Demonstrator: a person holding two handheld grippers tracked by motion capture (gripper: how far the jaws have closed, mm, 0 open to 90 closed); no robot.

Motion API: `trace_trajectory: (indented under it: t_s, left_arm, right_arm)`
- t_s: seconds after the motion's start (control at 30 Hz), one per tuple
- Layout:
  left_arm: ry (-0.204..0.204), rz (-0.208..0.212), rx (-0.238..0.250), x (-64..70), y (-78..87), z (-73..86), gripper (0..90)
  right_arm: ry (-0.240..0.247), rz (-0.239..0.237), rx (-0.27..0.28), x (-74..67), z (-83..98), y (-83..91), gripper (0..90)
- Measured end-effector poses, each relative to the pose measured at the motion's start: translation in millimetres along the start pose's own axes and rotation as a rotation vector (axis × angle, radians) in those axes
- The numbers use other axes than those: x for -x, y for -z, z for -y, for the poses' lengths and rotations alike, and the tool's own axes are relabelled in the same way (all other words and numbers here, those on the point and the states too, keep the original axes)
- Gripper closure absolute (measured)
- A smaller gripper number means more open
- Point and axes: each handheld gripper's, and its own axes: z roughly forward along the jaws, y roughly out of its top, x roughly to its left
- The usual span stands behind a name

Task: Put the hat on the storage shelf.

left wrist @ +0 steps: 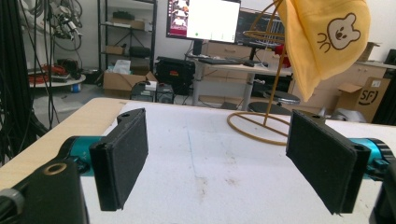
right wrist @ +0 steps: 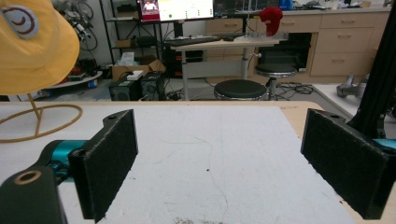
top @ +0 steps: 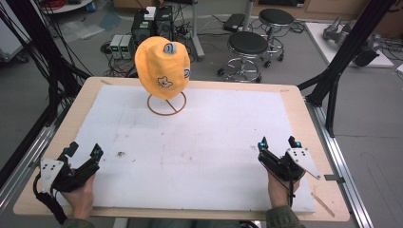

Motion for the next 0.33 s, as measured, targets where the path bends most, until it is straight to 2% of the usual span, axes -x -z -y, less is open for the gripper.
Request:
trace_trajectory:
  t_s: [0.33]
  left_arm:
    - [-0.001, 0.007, -0.008, 0.8, -1.4, 1.3, 21.3]
  right_arm:
    - [0.007, -0.008, -0.018, 1.9, 1.7, -1.8, 9.8]
